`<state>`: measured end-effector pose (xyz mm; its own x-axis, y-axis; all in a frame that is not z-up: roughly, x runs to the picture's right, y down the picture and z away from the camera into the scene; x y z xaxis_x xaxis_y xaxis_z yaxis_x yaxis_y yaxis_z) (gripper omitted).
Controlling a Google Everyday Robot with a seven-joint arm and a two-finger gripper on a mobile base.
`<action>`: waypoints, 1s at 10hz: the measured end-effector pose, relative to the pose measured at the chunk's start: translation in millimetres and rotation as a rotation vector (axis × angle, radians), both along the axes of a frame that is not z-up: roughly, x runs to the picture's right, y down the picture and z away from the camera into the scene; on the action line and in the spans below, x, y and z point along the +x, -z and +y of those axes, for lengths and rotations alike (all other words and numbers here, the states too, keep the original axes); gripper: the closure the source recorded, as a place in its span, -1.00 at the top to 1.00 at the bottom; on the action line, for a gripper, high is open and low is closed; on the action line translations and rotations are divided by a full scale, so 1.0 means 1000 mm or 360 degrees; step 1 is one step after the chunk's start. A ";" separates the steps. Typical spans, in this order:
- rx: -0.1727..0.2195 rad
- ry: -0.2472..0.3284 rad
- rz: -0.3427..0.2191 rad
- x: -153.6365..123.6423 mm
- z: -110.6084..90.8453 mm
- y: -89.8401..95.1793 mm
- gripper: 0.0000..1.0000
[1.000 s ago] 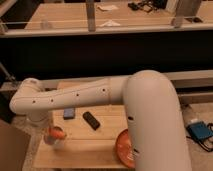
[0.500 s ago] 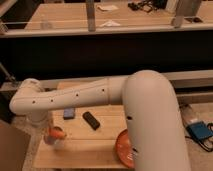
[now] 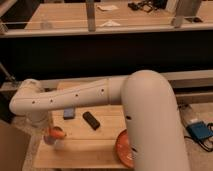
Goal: Place the pepper in the ceramic cup
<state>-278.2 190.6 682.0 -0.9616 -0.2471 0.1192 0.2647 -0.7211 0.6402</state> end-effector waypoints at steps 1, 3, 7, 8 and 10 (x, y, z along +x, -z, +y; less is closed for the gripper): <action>0.0000 0.0002 0.0000 0.000 0.000 0.000 -0.16; -0.0002 0.0008 -0.0002 -0.001 0.001 -0.001 -0.07; -0.0002 0.0020 -0.0002 -0.001 0.002 -0.002 0.19; -0.0003 0.0023 -0.0002 -0.001 0.002 -0.002 0.27; -0.0003 0.0029 -0.0003 -0.001 0.003 -0.003 0.20</action>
